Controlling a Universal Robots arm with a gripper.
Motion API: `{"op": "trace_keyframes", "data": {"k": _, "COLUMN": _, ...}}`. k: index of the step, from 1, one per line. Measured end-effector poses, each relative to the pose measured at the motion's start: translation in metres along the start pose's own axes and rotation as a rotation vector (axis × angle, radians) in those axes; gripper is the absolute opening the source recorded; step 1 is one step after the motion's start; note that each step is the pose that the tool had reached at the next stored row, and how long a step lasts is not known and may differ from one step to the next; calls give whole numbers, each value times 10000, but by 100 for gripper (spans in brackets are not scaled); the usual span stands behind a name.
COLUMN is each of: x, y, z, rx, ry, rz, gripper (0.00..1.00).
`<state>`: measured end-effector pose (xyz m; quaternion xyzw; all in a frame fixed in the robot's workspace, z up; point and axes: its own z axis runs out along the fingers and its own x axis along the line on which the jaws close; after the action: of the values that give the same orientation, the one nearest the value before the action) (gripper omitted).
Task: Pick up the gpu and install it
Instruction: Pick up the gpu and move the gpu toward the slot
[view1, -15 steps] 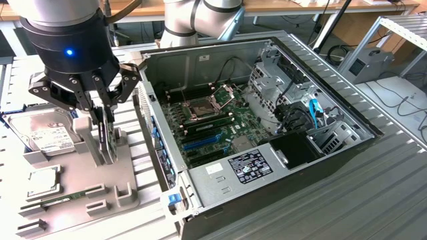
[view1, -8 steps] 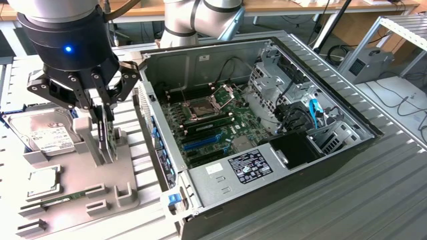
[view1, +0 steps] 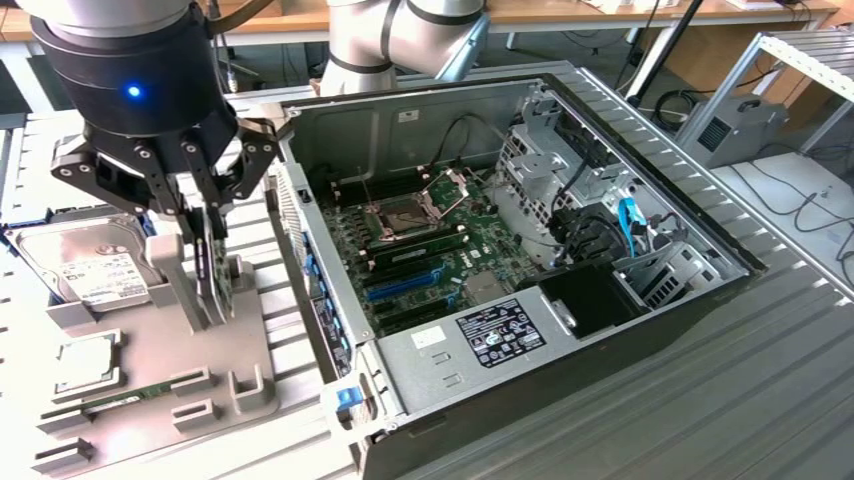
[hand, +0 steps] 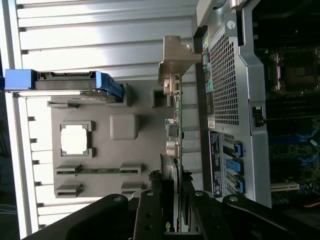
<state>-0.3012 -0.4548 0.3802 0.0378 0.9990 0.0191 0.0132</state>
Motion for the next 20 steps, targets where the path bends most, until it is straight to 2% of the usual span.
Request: {"op": "trace_keyframes", "data": {"k": 20, "x": -2, "y": 3, "z": -76, "rx": 1, "ry": 1, "rz": 0, "gripper": 26}}
